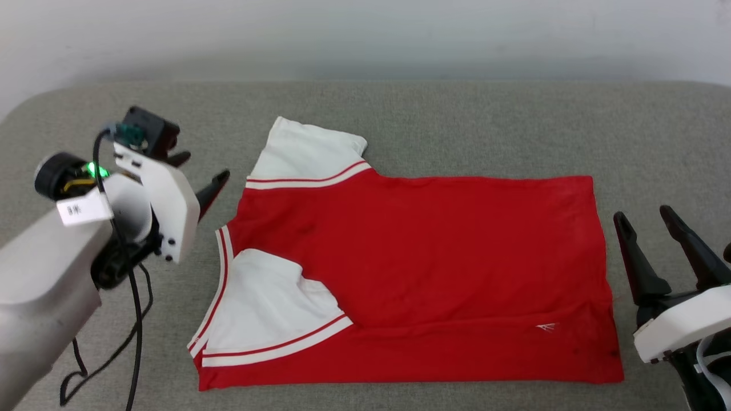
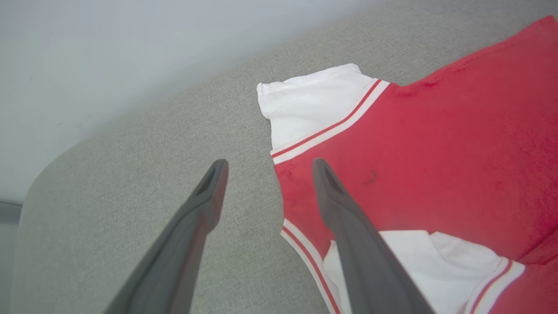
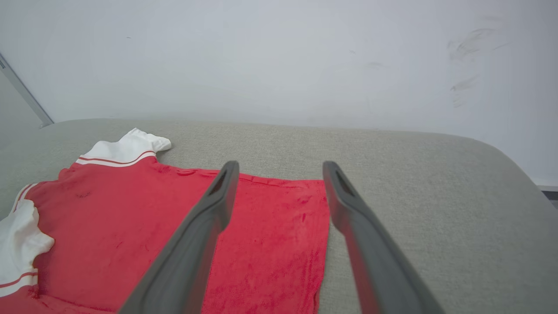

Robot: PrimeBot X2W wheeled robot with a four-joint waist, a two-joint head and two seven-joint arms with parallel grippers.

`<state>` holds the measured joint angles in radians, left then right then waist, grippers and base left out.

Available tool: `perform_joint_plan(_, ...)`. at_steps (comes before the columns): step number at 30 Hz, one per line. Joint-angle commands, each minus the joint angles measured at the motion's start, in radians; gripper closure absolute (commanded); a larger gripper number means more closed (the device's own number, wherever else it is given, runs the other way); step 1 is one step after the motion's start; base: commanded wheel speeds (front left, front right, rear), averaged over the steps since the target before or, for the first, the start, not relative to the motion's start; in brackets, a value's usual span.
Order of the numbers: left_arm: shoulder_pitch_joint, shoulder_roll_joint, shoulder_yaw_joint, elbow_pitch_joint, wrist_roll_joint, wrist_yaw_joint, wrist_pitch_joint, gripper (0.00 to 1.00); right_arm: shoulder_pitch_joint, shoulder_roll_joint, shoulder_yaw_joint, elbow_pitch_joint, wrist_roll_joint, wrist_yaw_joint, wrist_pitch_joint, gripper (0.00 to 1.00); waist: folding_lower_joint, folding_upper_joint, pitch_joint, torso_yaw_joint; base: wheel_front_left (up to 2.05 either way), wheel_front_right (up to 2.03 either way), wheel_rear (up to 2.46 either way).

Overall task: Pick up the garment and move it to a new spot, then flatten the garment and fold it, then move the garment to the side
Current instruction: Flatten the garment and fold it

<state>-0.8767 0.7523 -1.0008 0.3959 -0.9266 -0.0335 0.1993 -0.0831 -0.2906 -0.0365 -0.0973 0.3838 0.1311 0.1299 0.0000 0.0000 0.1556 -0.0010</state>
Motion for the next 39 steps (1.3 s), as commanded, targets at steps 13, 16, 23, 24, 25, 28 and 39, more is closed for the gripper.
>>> perform_joint_plan(13, -0.435, -0.043, 0.04, 0.199, -0.113, -0.08, 0.429, 0.0, -0.089, 0.078, 0.058, -0.127, -0.072, -0.001, -0.041, 0.0, 0.0, 0.0, 0.329, -0.141, 0.0, 0.0, 0.0)
perform_joint_plan(16, -0.511, -0.053, 0.046, 0.233, -0.139, -0.073, 0.539, 0.0, -0.107, 0.075, 0.066, -0.136, -0.073, -0.001, -0.037, 0.0, 0.0, 0.0, 0.378, -0.158, 0.0, 0.0, 0.0)
perform_joint_plan(23, -0.63, -0.056, 0.033, 0.258, -0.136, -0.045, 0.696, 0.0, -0.142, 0.063, 0.063, -0.149, -0.069, -0.001, -0.042, 0.0, 0.0, 0.0, 0.463, -0.182, 0.0, 0.0, 0.0)
perform_joint_plan(24, -0.637, -0.057, 0.028, 0.259, -0.133, -0.042, 0.708, 0.0, -0.145, 0.062, 0.061, -0.149, -0.067, -0.001, -0.043, 0.0, 0.0, 0.0, 0.471, -0.184, 0.0, 0.0, 0.0)
perform_joint_plan(25, -0.643, -0.056, 0.018, 0.258, -0.122, -0.043, 0.719, 0.0, -0.146, 0.061, 0.059, -0.149, -0.066, -0.001, -0.044, 0.0, 0.0, 0.0, 0.478, -0.184, 0.0, 0.0, 0.0)
perform_joint_plan(28, -0.638, -0.049, -0.001, 0.265, -0.107, -0.041, 0.741, 0.0, -0.153, 0.06, 0.06, -0.143, -0.06, -0.001, -0.046, 0.0, 0.0, 0.0, 0.494, -0.188, 0.0, 0.0, 0.0)
perform_joint_plan(39, -0.544, -0.035, -0.065, 0.271, -0.095, -0.078, 0.733, 1.0, -0.178, 0.046, 0.041, -0.144, -0.049, -0.001, -0.047, 0.0, 0.0, 0.0, 0.49, -0.182, 0.0, 0.0, 0.0)
